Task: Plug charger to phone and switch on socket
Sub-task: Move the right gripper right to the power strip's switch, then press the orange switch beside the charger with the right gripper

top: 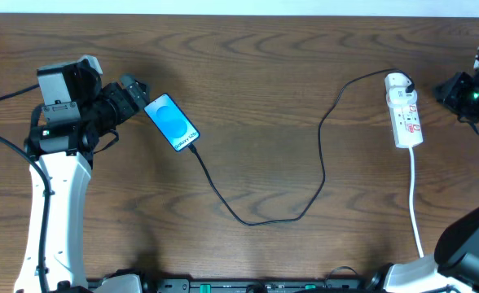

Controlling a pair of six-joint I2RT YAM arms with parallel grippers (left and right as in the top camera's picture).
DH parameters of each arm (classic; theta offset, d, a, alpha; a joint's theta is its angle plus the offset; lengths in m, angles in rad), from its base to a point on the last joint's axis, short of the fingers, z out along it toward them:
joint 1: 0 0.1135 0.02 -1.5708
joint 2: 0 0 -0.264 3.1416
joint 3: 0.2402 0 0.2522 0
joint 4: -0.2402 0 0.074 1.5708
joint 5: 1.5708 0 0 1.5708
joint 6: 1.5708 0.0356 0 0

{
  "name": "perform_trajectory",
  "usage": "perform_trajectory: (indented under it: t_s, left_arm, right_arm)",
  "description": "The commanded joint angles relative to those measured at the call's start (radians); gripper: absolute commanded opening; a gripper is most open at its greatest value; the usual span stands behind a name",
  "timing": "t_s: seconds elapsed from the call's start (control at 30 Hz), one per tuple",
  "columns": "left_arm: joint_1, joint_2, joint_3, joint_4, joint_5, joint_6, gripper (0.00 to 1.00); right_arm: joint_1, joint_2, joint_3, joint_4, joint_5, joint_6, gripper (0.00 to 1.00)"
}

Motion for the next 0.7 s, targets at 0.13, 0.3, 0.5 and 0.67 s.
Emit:
perform_trajectory:
  t_s: [0.13, 0.3, 0.5, 0.67]
  left_arm:
    - [0.003, 0.0, 0.001, -0.002, 0.002, 0.016, 0.95]
    - [0.003, 0.0, 0.001, -0.002, 0.002, 0.016, 0.95]
    - [0.003, 0.0, 0.001, -0.002, 0.002, 0.016, 0.95]
    - [0.003, 0.0, 0.001, -0.002, 0.002, 0.016, 0.95]
  right_arm:
    - [-0.042, 0.142, 0.005, 0.05, 0.024, -0.027, 0.01]
    - [-0.066, 0.214, 0.005, 0.082, 0.025, -0.027, 0.01]
    - [-0.07, 0.294, 0.005, 0.146, 0.018, -0.067, 0.01]
    - [-0.07, 0.349, 0.005, 0.206, -0.013, -0.068, 0.01]
